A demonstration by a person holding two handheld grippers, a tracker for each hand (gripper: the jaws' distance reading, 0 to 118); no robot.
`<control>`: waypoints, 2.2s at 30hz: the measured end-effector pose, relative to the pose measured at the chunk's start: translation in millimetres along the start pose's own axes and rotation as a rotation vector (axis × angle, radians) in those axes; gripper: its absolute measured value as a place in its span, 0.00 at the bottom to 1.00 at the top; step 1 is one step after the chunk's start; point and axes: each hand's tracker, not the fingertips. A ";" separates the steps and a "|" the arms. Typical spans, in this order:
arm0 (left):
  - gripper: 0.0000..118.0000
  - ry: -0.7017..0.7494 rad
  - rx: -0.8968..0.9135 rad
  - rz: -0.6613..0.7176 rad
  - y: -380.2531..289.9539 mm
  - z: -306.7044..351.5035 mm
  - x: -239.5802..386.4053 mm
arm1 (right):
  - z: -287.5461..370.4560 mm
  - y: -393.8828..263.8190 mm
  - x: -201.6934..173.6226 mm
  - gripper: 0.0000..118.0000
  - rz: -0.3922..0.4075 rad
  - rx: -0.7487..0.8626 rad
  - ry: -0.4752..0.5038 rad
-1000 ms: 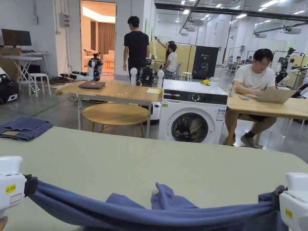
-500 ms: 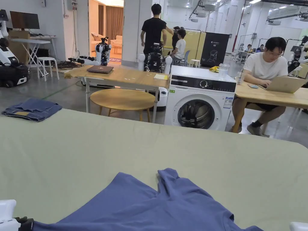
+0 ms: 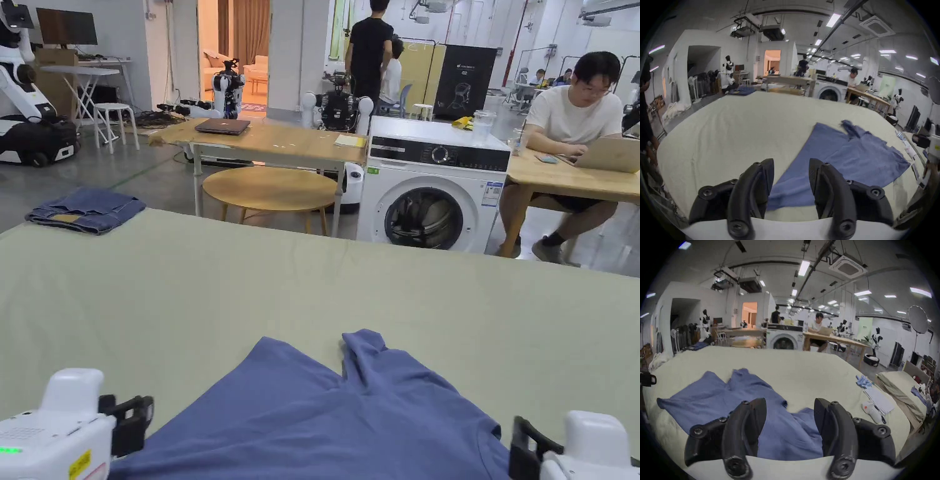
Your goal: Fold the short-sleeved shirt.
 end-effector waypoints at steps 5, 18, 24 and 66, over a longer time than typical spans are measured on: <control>0.29 -0.015 0.115 -0.083 6.8 0.7 49.9 | 11.4 9.5 -47.2 0.20 -0.016 0.095 0.047; 0.00 0.012 -0.001 -0.065 -0.2 -17.9 33.1 | 16.0 13.6 -92.1 0.00 -0.014 0.103 0.143; 0.00 -0.008 -0.105 0.076 -7.7 -22.8 -37.4 | 4.9 2.5 -100.2 0.00 0.033 0.064 0.167; 0.01 0.119 -0.447 0.238 -43.1 -55.3 -82.4 | -145.0 23.2 -56.3 0.02 0.084 -0.255 0.200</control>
